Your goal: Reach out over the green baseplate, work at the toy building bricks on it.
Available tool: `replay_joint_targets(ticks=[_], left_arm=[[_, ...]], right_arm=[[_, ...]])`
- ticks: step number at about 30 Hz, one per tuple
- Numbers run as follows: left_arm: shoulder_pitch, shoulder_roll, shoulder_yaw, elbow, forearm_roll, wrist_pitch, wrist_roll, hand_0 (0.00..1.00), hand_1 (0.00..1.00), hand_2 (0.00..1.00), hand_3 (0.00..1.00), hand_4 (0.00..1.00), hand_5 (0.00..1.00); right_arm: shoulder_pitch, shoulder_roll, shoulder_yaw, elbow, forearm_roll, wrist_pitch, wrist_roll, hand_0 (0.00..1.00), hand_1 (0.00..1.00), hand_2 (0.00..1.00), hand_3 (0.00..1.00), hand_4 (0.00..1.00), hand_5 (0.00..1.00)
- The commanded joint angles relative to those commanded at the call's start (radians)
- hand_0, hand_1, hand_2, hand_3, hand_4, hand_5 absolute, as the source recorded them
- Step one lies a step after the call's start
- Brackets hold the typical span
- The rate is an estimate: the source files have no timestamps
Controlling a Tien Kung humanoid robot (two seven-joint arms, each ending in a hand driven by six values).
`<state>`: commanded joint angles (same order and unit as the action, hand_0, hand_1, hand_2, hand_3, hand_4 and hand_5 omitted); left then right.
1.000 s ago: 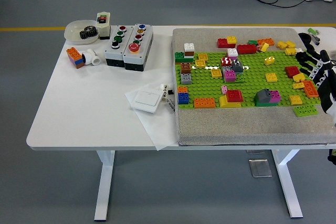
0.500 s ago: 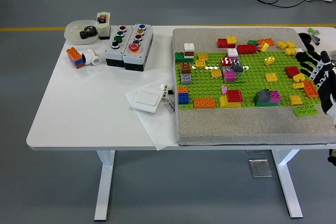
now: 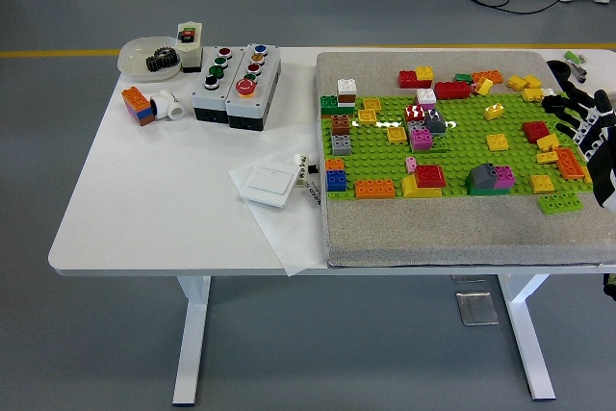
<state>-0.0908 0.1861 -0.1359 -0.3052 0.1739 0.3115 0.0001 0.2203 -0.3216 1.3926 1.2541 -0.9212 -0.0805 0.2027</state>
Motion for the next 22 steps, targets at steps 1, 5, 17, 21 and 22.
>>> replay_joint_targets(ticks=[1,5,17,21,22], left_arm=[[0.000,0.000,0.000,0.000,0.000,0.000,0.000,0.798,0.816,0.831,0.662,0.666,0.655],[-0.001,0.000,0.001,0.000,-0.001,0.000,-0.001,0.799,0.815,0.831,0.662,0.666,0.655],[-0.001,0.000,0.000,0.000,0.000,0.000,0.000,0.798,0.816,0.831,0.661,0.665,0.655],[-0.001,0.000,0.000,0.000,0.001,0.000,0.000,0.798,0.816,0.831,0.661,0.665,0.655],[-0.001,0.000,0.000,0.000,0.000,0.000,0.000,0.798,0.816,0.831,0.661,0.665,0.655]], right_arm=[[0.000,0.000,0.000,0.000,0.000,0.000,0.000,0.864,0.807,0.823,0.825,0.998,0.923],[0.000,0.000,0.001,0.000,0.000,0.000,0.000,0.864,0.807,0.823,0.825,0.998,0.923],[0.002,0.001,0.001,0.000,0.002,0.000,0.000,0.865,0.808,0.823,0.825,0.998,0.922],[0.002,0.000,0.000,0.000,0.002,0.001,0.000,0.865,0.808,0.823,0.825,0.998,0.922],[0.002,0.000,0.001,0.001,0.002,0.001,0.000,0.865,0.808,0.823,0.825,0.998,0.922]])
